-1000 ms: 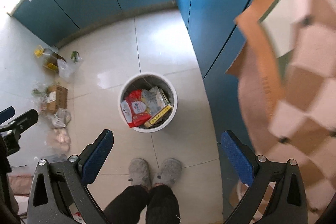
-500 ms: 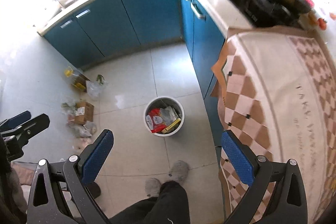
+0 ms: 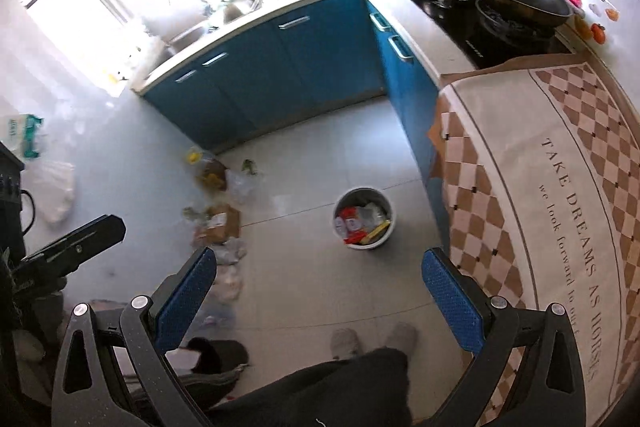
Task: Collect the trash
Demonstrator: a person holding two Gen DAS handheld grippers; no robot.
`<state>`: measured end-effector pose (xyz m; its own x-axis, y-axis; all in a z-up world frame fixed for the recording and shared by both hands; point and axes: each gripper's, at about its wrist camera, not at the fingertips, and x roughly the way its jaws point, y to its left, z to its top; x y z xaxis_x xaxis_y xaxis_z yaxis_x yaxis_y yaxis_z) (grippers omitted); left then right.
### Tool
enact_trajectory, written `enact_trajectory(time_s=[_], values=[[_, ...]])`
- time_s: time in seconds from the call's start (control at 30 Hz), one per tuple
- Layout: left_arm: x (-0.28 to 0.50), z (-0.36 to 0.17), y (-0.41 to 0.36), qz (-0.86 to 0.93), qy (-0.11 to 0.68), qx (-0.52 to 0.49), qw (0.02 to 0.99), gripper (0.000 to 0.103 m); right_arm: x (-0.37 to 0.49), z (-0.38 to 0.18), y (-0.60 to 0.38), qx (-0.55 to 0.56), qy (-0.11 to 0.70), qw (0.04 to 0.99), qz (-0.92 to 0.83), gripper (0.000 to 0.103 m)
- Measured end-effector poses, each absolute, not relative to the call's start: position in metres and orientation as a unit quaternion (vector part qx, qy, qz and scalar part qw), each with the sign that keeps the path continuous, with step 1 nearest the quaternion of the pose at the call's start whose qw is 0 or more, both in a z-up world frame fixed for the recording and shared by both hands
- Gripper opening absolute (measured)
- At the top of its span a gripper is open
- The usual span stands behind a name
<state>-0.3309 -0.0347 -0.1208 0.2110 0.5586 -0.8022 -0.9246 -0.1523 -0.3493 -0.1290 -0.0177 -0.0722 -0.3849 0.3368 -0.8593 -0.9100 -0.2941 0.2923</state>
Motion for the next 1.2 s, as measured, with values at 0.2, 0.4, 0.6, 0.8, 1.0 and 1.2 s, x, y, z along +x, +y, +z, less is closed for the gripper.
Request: enact_trajectory(time_s=[0.2, 0.4, 0.6, 0.8, 1.0, 1.2], values=[[-0.321, -0.098, -0.058, 0.584, 0.160, -0.481, 0.634, 0.103, -0.117, -0.040, -0.036, -0.331, 0.416, 0.384, 0.755, 0.103], [-0.314, -0.092, -0.077, 0.580, 0.144, -0.488, 0.637, 0.103, -0.110, -0.026, -0.050, -0.336, 0.417, 0.345, 0.771, 0.103], [-0.307, -0.090, -0.086, 0.569, 0.133, -0.496, 0.643, 0.103, -0.109, -0.024, -0.058, -0.344, 0.422, 0.318, 0.776, 0.103], [-0.303, -0.089, -0.088, 0.565, 0.136, -0.498, 0.644, 0.103, -0.102, -0.023, -0.058, -0.347, 0.425, 0.304, 0.779, 0.103], [-0.296, -0.090, -0.085, 0.559, 0.145, -0.497, 0.648, 0.103, -0.094, -0.024, -0.055, -0.348, 0.432, 0.297, 0.777, 0.103], [-0.289, -0.090, -0.080, 0.555, 0.153, -0.497, 0.650, 0.103, -0.089, -0.024, -0.055, -0.345, 0.436, 0.301, 0.775, 0.103]])
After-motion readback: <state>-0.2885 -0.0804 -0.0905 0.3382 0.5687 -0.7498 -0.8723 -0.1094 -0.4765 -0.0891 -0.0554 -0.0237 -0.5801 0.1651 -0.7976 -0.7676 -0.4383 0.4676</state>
